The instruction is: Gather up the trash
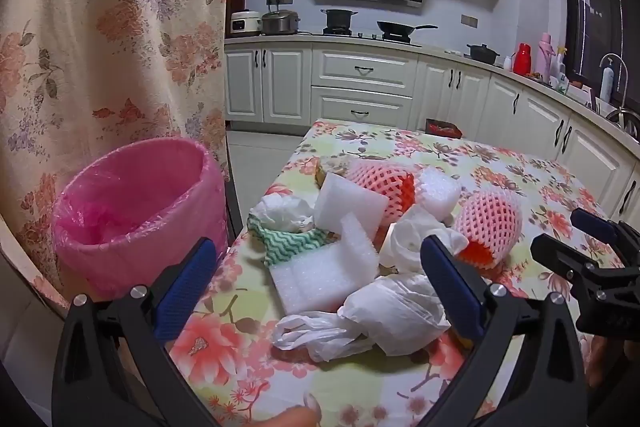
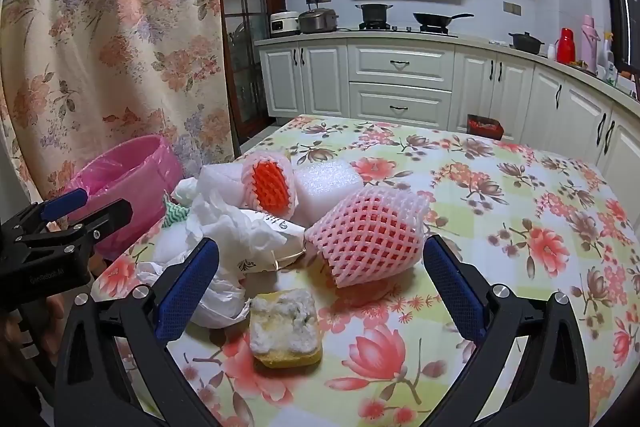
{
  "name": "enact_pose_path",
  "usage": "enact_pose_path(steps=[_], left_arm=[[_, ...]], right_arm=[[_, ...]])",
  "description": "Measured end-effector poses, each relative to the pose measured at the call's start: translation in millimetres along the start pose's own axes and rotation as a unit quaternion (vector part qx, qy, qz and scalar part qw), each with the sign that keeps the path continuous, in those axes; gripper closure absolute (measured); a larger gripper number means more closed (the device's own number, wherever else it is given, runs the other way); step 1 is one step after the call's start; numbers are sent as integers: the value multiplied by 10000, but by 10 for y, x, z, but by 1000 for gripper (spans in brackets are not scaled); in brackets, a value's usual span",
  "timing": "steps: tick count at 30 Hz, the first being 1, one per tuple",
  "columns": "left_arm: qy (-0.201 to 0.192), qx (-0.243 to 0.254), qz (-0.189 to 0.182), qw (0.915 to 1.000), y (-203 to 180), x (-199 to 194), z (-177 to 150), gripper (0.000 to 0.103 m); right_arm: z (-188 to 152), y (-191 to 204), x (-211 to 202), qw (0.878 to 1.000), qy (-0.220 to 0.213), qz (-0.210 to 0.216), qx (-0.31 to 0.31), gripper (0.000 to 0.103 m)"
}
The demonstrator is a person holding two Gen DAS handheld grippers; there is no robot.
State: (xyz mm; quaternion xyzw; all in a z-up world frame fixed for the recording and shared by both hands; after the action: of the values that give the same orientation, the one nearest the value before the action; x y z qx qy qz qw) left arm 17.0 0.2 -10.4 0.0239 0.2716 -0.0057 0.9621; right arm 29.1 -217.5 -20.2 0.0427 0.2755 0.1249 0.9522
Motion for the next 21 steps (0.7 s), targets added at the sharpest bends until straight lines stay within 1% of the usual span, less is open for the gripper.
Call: enact_pose_path(steps=[16, 21], left_arm=[[-9, 10, -5, 10000, 24, 42, 26, 5], [-40, 4, 3, 10000, -1, 0, 8, 5]], right_arm=[[4, -15, 4, 10000, -4, 6, 24, 7], [6, -14, 12, 10000, -6, -1, 16, 7]])
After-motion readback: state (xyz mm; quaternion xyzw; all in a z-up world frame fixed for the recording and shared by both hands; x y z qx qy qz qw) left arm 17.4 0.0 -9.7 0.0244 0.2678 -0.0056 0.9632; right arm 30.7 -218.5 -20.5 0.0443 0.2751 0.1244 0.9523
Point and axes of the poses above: each gripper's, at about its wrist camera, not at the fingertips, and x roughly the way its jaws point, y to its left, z to its top, the point moved 2 cm from there along x, roughly the way its jaws point, and after that the axes turned 5 degrees about x, right-handed, at the moved point
